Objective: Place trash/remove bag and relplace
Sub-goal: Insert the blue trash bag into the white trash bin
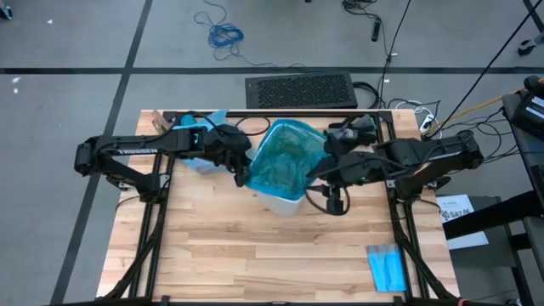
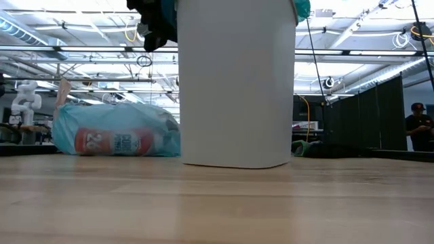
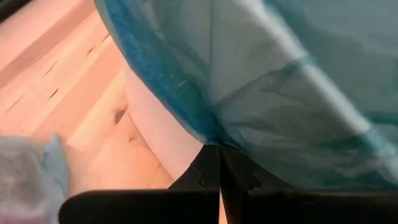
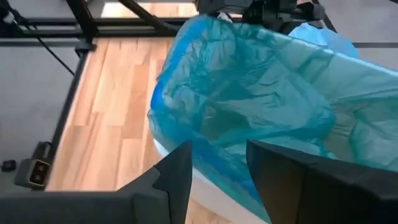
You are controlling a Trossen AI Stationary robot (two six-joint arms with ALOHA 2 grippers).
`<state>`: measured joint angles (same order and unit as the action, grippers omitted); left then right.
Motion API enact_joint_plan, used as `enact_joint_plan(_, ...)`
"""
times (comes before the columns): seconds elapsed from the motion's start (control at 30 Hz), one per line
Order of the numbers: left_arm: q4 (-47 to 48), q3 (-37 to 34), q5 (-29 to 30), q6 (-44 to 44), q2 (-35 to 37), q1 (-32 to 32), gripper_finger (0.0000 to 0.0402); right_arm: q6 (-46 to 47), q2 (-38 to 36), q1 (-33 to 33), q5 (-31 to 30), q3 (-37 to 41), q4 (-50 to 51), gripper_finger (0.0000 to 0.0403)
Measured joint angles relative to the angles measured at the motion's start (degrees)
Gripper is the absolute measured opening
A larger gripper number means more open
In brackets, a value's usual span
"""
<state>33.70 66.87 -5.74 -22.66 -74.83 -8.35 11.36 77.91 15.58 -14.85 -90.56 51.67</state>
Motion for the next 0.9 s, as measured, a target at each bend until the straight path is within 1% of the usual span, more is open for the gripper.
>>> enact_joint_plan(0.1,-1.7,0.0,0.0,-1.1,0.6,0.5,0.0,1.9,-0.5,1.2,-0.2,0.0,1.3,0.0138)
enact_joint_plan(0.2,-4.1,0.0,0.0,-1.4,1.1,1.4,0.0,3.0,-0.3,2.2,-0.1,0.7,2.0,0.0121)
enact_joint_plan(0.4,-7.5,0.0,0.2,-2.6,1.1,3.6,0.0,5.0,-0.2,4.8,-0.3,4.4,-0.9,0.0057)
enact_joint_plan(0.57,-7.6,0.0,2.6,-3.6,1.1,4.9,0.0,6.0,-0.2,7.4,-0.3,5.3,-2.1,0.0009)
enact_joint_plan(0.7,-7.7,0.0,2.9,-4.0,1.1,5.1,0.0,7.9,-0.8,9.5,-2.0,5.3,-2.0,0.0005)
enact_joint_plan(0.8,-7.8,0.0,2.9,-4.1,1.1,5.1,0.0,9.6,-1.5,10.3,-2.1,5.3,-0.9,0.0003)
enact_joint_plan(0.9,-8.5,0.0,2.6,-4.1,1.1,5.4,0.0,11.4,-1.5,11.3,-4.3,5.3,1.7,0.0001)
